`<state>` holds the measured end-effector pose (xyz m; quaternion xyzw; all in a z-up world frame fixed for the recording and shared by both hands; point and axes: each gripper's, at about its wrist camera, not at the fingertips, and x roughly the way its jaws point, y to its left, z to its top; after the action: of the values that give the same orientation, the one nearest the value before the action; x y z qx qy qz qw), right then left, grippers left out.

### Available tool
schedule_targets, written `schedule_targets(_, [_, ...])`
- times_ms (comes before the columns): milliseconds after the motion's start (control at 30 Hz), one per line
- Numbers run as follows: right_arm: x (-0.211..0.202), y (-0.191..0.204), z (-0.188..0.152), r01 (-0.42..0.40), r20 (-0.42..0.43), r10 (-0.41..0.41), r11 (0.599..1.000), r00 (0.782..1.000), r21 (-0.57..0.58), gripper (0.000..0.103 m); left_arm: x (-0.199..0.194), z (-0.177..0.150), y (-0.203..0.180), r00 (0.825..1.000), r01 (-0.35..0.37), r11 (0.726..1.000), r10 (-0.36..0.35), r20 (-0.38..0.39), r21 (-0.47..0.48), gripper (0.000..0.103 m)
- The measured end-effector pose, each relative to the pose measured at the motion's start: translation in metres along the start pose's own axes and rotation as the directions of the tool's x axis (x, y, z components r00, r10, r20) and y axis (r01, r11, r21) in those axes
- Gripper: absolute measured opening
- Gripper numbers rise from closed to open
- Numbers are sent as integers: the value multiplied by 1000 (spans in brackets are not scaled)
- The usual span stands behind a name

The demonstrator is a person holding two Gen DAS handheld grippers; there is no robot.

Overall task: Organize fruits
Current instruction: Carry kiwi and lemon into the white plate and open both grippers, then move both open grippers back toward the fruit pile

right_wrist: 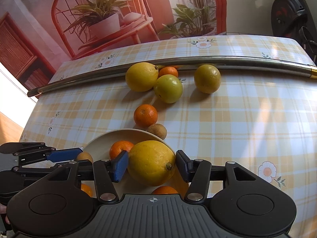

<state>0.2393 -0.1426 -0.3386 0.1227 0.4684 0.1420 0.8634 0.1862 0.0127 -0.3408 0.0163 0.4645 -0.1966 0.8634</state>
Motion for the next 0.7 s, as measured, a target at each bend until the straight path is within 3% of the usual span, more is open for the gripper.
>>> schedule_targets(433, [-42, -15, -14, 64, 100, -72, 995, 992, 77, 57, -23, -4, -5, 999, -14, 999, 16, 42, -44, 31])
schedule_targets(533, [-56, -18, -19, 91, 135, -104, 991, 985, 95, 66, -35, -4, -6, 997, -28, 998, 31, 66, -53, 41])
schedule_targets(700, [-78, -20, -27, 127, 191, -151, 983, 970, 129, 70, -56, -4, -11, 993, -55, 997, 60, 103, -46, 43])
